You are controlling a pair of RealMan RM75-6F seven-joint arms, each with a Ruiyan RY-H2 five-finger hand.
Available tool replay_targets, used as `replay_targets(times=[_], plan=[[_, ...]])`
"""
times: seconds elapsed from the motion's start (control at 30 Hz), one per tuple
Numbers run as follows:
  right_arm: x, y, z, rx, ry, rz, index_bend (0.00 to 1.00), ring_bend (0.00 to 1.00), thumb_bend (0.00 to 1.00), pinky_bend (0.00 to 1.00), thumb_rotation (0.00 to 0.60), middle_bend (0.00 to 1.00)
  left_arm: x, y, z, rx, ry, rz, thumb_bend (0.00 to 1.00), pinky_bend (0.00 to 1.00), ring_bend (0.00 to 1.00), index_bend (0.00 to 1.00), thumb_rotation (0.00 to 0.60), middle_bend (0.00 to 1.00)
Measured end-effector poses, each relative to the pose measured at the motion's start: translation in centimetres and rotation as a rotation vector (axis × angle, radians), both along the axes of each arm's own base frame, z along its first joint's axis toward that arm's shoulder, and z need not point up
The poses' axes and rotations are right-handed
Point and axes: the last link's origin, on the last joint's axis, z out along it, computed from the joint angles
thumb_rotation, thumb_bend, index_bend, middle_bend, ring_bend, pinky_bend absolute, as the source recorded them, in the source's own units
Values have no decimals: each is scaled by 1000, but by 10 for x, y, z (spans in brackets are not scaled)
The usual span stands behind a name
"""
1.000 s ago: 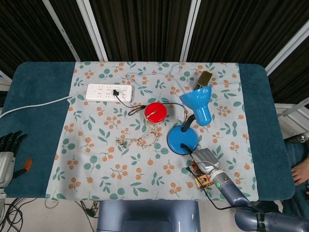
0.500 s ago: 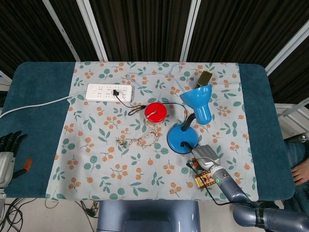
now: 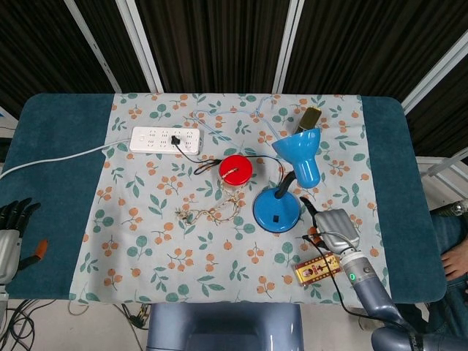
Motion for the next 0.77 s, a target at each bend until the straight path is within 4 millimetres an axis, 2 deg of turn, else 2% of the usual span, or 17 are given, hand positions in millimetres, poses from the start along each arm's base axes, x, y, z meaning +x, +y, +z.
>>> replay_targets(times=[0.07, 0.17, 0.2, 0.27, 0.3, 0.33, 0.47, 0.53, 0.77], plan=[[-5, 5, 6, -29, 15, 27, 68, 212, 374, 1000, 600, 231, 0, 0, 0, 0, 2, -2, 352, 102, 54, 152, 600, 71], [-18, 13, 19, -106, 35, 64, 69, 162, 346, 970, 600, 179, 1, -1, 0, 3, 0, -3, 353, 102, 54, 152, 600, 71], [-24, 17, 24, -134, 38, 71, 68, 148, 345, 860, 600, 169, 1, -1, 0, 4, 1, -3, 352, 102, 54, 152, 600, 71], [-40, 30, 35, -195, 41, 75, 69, 106, 333, 284, 600, 146, 1, -1, 0, 4, 1, -4, 353, 102, 54, 152, 600, 71], [-48, 37, 40, -217, 42, 69, 69, 97, 325, 114, 600, 140, 1, -1, -1, 4, 1, -5, 353, 102, 54, 152, 600, 71], [-57, 45, 45, -236, 45, 59, 69, 91, 311, 9, 600, 136, 1, -1, -1, 4, 1, -5, 352, 102, 54, 152, 600, 71], [-94, 81, 63, -295, 72, -19, 79, 76, 289, 0, 600, 120, 2, -1, 0, 6, 6, -9, 352, 102, 54, 152, 600, 71], [-105, 91, 70, -322, 79, -44, 77, 71, 288, 0, 600, 114, 2, -1, -1, 6, 8, -12, 352, 102, 54, 152, 600, 71], [-123, 92, 85, -405, 131, -28, 77, 71, 288, 0, 600, 114, 2, -1, -1, 2, 14, -14, 352, 101, 54, 152, 600, 71]])
